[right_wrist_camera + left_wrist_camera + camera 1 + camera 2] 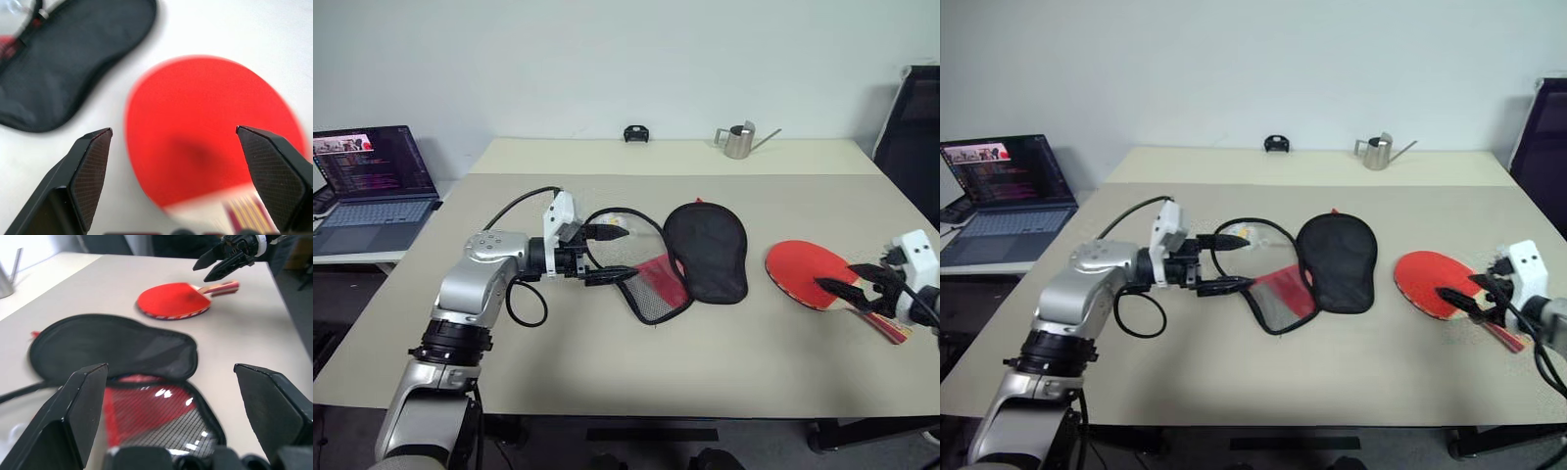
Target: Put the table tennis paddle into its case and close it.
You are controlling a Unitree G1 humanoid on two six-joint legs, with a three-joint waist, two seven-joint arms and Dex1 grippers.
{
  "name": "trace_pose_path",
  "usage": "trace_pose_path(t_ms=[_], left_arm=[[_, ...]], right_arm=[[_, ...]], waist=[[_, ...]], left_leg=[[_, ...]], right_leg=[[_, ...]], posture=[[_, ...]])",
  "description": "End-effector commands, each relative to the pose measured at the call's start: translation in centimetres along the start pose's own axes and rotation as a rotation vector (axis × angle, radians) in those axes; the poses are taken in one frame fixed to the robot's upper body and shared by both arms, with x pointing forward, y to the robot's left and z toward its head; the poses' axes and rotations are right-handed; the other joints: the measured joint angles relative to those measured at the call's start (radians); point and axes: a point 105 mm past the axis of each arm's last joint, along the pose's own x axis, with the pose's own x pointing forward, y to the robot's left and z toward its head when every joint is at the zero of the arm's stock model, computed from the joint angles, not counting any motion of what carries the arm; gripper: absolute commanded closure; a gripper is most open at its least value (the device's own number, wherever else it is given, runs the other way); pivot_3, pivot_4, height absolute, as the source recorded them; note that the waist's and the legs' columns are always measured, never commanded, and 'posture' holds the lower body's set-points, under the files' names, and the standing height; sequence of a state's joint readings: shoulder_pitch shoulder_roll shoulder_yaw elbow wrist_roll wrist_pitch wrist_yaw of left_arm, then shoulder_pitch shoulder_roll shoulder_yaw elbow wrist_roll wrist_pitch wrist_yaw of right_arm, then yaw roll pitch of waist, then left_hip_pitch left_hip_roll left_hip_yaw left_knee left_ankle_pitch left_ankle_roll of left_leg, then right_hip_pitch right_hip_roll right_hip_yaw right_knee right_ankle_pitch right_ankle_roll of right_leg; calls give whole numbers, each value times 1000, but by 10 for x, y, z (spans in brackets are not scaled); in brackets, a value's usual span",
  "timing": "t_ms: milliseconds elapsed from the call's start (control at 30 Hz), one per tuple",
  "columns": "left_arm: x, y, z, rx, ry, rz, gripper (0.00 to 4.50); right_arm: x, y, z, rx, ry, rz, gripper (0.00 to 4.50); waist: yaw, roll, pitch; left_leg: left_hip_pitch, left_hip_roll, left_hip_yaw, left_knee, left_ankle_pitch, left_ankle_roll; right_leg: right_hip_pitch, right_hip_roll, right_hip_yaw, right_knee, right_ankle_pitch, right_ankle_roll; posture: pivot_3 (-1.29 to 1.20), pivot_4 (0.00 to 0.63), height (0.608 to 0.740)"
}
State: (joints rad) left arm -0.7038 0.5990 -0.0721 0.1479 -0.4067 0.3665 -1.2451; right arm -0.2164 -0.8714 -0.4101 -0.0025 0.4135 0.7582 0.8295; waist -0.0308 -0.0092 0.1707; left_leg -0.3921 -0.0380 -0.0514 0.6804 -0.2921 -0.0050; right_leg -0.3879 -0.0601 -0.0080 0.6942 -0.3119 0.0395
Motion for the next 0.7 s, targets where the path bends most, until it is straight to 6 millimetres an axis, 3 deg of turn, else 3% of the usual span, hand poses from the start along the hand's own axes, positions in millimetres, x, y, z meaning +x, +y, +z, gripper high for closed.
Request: trace_pose_path(t_ms=[33, 133, 400, 700], left_arm=[[4, 1, 15, 59, -21, -27, 0], [7, 1, 15, 62, -22, -42, 0], [8, 0, 17, 71, -14, -72, 0], [12, -19, 27, 84, -37, -166, 0]], right_arm=[[-7, -7, 1, -69, -10, 23, 52], [-6, -10, -8, -76, 24, 61, 52], [0, -39, -35, -129, 216, 97, 52], [-1, -51, -56, -153, 343, 143, 52]], waist=[[-1, 0, 0], [-1, 0, 0], [-1, 0, 0], [1, 0, 0]], left_leg=[[1, 0, 0, 0, 0, 0], [2, 0, 0, 0, 0, 0], [3, 0, 1, 0, 1, 1], [1, 0, 1, 0, 2, -2]], right_leg=[[1, 0, 0, 0, 0, 0], [1, 1, 1, 1, 0, 0], [2, 1, 1, 1, 0, 0], [2, 1, 0, -2, 0, 0]], posture=[[0, 150, 740], [0, 150, 740], [0, 150, 740], [0, 150, 740]])
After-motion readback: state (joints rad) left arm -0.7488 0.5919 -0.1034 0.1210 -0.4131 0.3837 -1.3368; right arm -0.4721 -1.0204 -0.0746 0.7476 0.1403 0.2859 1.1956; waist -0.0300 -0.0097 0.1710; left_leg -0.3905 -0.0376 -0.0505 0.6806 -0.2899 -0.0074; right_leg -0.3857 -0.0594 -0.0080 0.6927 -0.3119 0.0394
